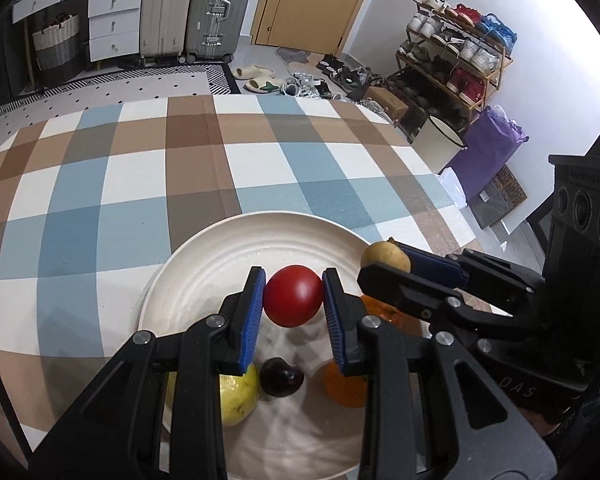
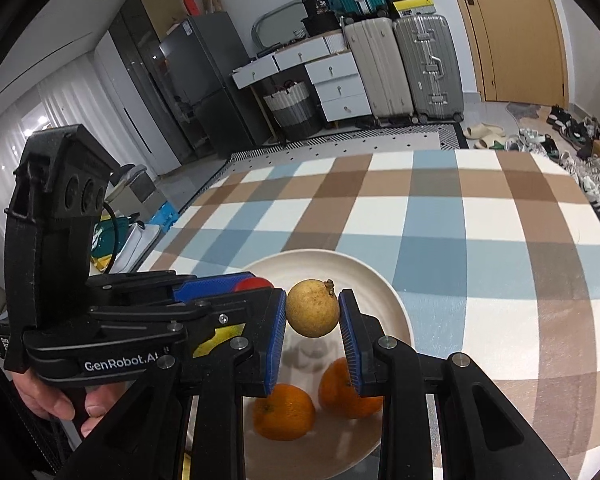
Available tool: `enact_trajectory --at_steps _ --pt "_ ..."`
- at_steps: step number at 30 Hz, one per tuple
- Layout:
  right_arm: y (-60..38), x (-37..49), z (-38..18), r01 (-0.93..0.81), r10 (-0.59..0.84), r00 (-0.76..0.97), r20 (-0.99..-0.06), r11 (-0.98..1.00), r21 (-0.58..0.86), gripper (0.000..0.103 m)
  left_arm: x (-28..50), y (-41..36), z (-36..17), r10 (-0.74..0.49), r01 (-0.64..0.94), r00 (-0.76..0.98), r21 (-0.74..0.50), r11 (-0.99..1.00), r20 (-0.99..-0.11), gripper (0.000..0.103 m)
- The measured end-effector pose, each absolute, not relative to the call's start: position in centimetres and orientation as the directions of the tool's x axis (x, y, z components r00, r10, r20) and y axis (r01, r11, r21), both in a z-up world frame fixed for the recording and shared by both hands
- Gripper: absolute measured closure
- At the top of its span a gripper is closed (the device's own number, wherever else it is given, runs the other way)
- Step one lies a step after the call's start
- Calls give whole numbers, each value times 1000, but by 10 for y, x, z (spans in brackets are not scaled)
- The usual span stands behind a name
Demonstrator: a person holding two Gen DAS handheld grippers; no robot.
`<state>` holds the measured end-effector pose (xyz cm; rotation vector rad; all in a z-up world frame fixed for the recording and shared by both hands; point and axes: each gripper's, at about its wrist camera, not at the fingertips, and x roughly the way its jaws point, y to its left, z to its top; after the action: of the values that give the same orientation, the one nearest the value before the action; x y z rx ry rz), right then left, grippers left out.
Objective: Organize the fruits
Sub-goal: 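Carry the tomato and pear onto the white plate and open both tools, then withdraw both tools from the plate toward the loose fruit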
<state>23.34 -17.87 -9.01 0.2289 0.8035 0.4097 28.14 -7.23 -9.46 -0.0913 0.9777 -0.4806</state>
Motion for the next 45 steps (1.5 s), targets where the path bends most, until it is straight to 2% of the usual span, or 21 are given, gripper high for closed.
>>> enact_trajectory --at_steps 6,7,10,11,16,20,24,27,29,32,35,37,38,41,45 --pt "-178 236 -104 -260 424 601 -678 905 336 76 285 -72 -103 -448 341 448 -315 886 -774 77" --pt "-176 236 -104 -266 421 600 -680 907 326 74 285 -71 -103 -454 339 449 -323 883 -770 77" --pt "-176 234 -103 -275 427 606 -671 904 327 56 284 -70 -101 -453 338 446 -323 884 -772 76" --pt "-177 233 -102 -273 429 613 -664 903 331 54 283 -70 -100 -455 343 445 -323 882 -771 76" --pt "-185 221 -92 -260 415 644 -643 909 326 54 271 -63 -82 -468 346 468 -332 878 -750 76" --pt "-194 205 -79 -232 400 673 -622 913 336 54 255 -53 -63 -481 348 498 -342 873 -721 64" --pt "-201 185 -62 -217 383 705 -597 918 333 52 232 -41 -45 -466 339 535 -327 882 -705 61" --pt "-204 168 -48 -215 380 728 -571 917 336 49 208 -32 -30 -444 328 572 -303 895 -690 46" --pt "-204 157 -39 -219 383 742 -550 914 341 34 192 -26 -20 -427 321 602 -285 903 -675 31" --pt "-202 137 -25 -233 385 764 -518 913 335 28 164 -19 -6 -393 311 649 -245 919 -652 21" --pt "-195 119 -14 -253 384 773 -504 917 310 27 144 -13 2 -374 297 673 -229 927 -638 19" --pt "-191 108 -8 -266 390 779 -491 915 305 21 129 -9 7 -356 286 688 -215 934 -632 16" --pt "-190 102 -4 -267 387 786 -483 916 299 16 123 -8 8 -350 282 693 -210 936 -630 13" --pt "-185 85 3 -275 383 798 -465 918 284 13 103 -2 13 -346 277 709 -208 938 -615 1" --pt "-177 66 8 -292 387 799 -460 919 265 12 79 5 18 -337 267 729 -205 942 -597 1"
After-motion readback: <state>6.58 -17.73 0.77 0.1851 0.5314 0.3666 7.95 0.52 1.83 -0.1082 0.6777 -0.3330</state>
